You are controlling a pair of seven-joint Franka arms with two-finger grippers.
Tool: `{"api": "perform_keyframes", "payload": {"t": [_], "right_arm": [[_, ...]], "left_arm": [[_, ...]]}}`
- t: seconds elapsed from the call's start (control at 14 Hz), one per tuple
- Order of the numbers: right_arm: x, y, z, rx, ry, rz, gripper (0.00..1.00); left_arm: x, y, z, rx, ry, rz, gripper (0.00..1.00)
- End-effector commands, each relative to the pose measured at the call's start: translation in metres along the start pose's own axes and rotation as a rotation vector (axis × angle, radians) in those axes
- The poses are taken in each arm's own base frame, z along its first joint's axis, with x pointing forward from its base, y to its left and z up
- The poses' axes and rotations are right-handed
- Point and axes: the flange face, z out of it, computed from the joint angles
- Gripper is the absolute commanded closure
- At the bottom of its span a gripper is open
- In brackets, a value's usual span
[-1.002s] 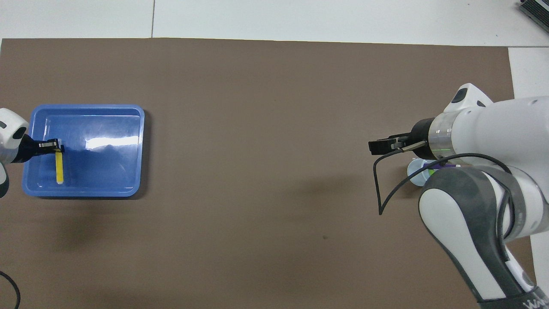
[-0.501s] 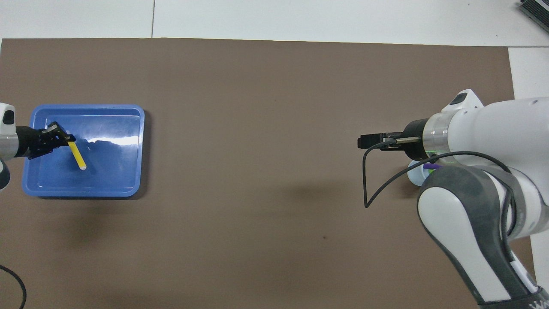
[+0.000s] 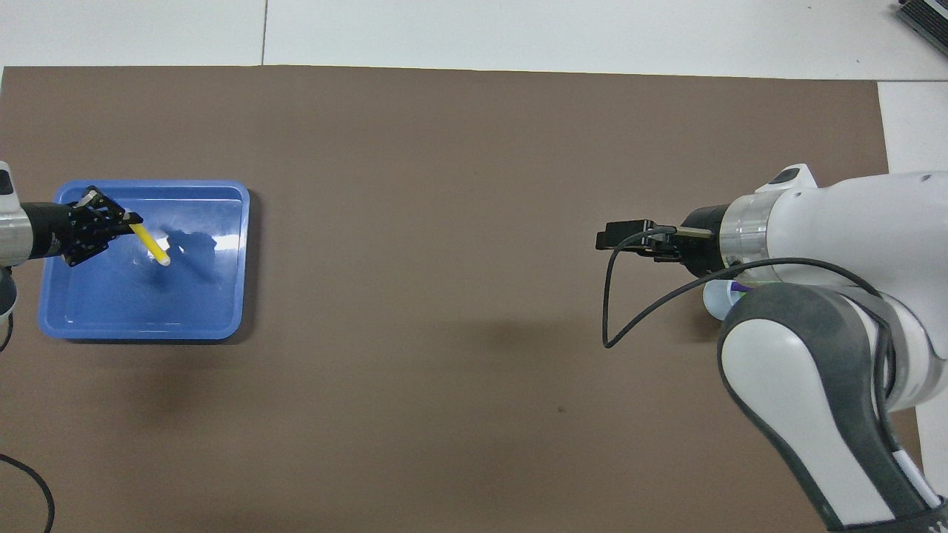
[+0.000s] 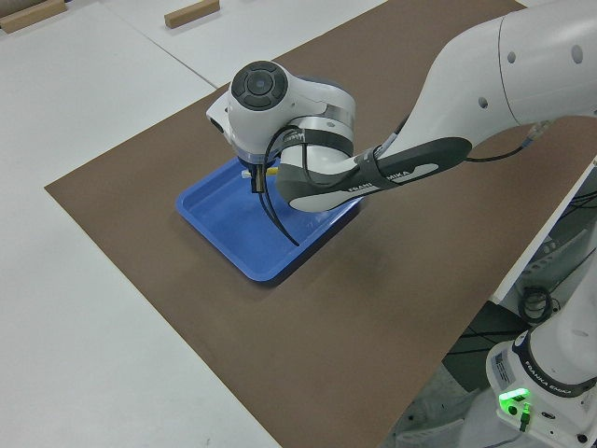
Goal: Transfer and insert pens with both arms
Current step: 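Lift the yellow pen with the left gripper while the right gripper approaches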
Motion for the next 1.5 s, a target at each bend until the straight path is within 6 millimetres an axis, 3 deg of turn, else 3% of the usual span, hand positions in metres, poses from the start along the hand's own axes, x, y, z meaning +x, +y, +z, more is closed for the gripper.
{"api": "perform_keyframes", "payload": {"t": [0.0, 0.21, 0.36, 0.64, 0.86, 1.0, 1.22, 1.29, 1.43], "right_arm": [[0.001, -0.012, 0.0, 0.05, 0.028, 0.066, 0.0], [-0.001, -0.024, 0.003, 0.072, 0.041, 0.103, 0.0], [-0.001, -0.028, 0.004, 0.1, 0.047, 0.152, 0.0], [-0.02, -0.081, 0.018, 0.187, 0.088, 0.216, 0.0], [-0.03, -0.128, 0.025, 0.251, 0.14, 0.286, 0.0], [-0.036, -0.141, 0.026, 0.268, 0.157, 0.267, 0.0], [-0.027, -0.159, 0.019, 0.295, 0.178, 0.286, 0.0], [-0.037, -0.168, 0.025, 0.295, 0.168, 0.256, 0.0], [-0.034, -0.162, 0.028, 0.283, 0.218, 0.146, 0.0]], "left_arm": [[-0.012, 0.022, -0.013, -0.147, -0.009, -0.255, 1.0], [-0.044, 0.056, -0.01, -0.164, -0.031, -0.382, 1.0], [-0.077, 0.086, -0.011, -0.173, -0.053, -0.421, 1.0], [-0.158, 0.133, -0.015, -0.161, -0.129, -0.505, 1.0], [-0.198, 0.142, -0.019, -0.144, -0.159, -0.54, 1.0], [-0.222, 0.146, -0.023, -0.129, -0.18, -0.56, 1.0], [-0.255, 0.143, -0.036, -0.022, -0.209, -0.62, 1.0], [-0.269, 0.143, -0.036, 0.046, -0.193, -0.607, 1.0], [-0.291, 0.149, -0.045, 0.106, -0.149, -0.614, 1.0]]}}
